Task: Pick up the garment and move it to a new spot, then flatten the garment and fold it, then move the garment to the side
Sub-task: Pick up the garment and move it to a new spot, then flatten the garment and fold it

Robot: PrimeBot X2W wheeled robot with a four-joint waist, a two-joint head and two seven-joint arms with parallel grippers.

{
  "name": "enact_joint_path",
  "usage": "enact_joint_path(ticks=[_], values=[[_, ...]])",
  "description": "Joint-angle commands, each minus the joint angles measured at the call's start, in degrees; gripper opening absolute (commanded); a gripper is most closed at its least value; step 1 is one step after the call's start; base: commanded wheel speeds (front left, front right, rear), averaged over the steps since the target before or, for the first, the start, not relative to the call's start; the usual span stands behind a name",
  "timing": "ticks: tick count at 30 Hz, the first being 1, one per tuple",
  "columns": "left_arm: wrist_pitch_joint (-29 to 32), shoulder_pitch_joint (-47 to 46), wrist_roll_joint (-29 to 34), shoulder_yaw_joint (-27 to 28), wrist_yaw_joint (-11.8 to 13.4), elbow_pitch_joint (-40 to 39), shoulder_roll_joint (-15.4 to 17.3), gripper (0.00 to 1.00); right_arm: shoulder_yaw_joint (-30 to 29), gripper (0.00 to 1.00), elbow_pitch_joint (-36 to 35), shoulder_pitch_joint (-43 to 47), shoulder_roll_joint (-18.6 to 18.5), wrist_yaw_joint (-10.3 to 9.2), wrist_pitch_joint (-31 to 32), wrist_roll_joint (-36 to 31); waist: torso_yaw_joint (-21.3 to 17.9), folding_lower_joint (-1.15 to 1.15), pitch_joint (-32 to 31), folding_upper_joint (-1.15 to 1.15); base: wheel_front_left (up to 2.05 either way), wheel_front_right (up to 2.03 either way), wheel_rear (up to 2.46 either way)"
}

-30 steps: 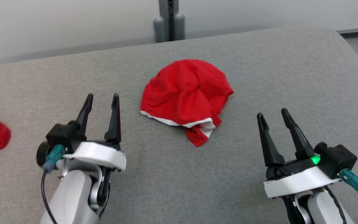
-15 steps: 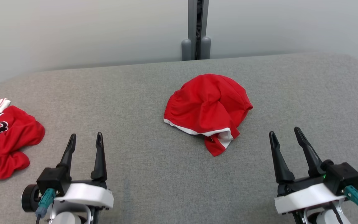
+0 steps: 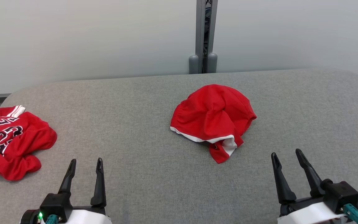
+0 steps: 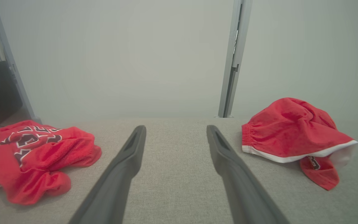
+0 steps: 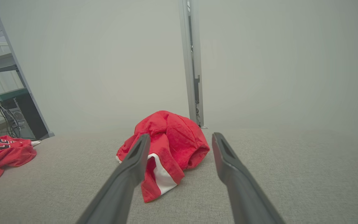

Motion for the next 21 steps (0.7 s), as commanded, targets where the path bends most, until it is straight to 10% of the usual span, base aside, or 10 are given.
enact_joint_path(ticks=[1, 21], values=[[-0.21, 0.97, 0.55, 0.36, -0.02, -0.37, 0.12, 1.00, 0.08, 1.00, 0.33, 0.86, -0.48, 0.13, -0.04, -0.29, 0.11, 0.00, -0.37, 0.00, 0.00, 0.00, 0.00], [-0.23, 1.68, 0.66, -0.23, -0.02, 1.34, 0.04, 1.00, 1.97, 1.00, 1.39, 0.21, -0.65, 0.14, -0.05, 1.12, -1.06, 0.00, -1.04, 0.00, 0.00, 0.00, 0.00]])
